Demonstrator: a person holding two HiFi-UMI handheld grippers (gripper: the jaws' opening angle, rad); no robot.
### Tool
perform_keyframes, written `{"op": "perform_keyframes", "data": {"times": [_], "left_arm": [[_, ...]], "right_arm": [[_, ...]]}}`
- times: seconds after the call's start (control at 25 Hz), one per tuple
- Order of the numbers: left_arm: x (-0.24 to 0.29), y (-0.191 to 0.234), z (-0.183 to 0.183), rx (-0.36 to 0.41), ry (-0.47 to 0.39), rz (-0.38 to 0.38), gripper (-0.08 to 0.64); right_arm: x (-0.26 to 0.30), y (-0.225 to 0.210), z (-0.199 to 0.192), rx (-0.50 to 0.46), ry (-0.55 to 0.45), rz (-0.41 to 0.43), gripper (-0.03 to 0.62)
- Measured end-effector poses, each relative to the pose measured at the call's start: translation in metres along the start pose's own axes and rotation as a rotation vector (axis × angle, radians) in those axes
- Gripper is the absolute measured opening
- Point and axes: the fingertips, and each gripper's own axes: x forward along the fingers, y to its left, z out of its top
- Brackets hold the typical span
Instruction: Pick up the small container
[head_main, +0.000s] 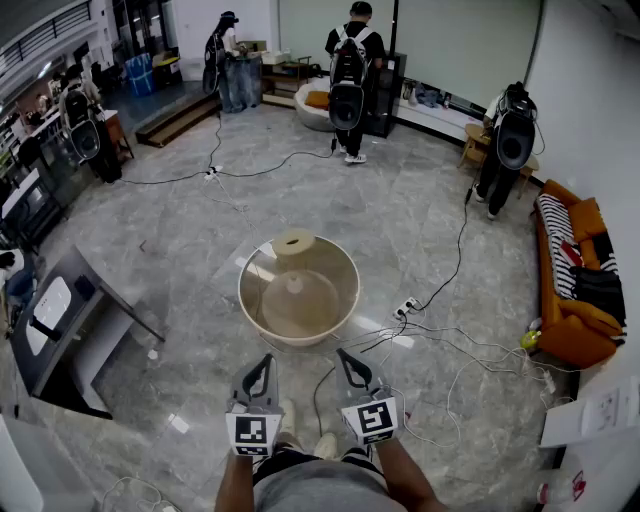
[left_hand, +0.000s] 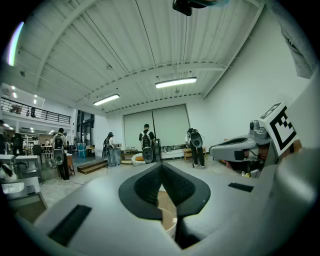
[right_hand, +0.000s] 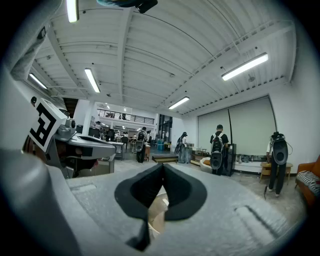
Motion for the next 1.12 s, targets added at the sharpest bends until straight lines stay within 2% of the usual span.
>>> {"op": "perform_keyframes", "data": {"times": [0.44,0.72,0.92,1.12], "left_arm": [[0.005,0.002,0.001,0.001,-0.005,-0.007,0.015],[0.025,0.011,-0.001,0.006,-0.003,-0.006,0.016],[0.063,0.041,-0.003,0.015,-0.009,-0.019,0.017],[0.119,0.097,-0.007,0.027,-0.019,-0.056,0.016]], "right_arm": [[0.004,-0.001,0.004,0.017,-0.024,-0.004,0.000],[0.019,-0.015,-0.003,0.021,-0.002,-0.024,0.000],[0.062,-0.028,-0.008,0.027,-0.010,-0.049,0.000],[0.138,-0.037,-0.006,0.036,-0.014,-0.089,0.000]]}}
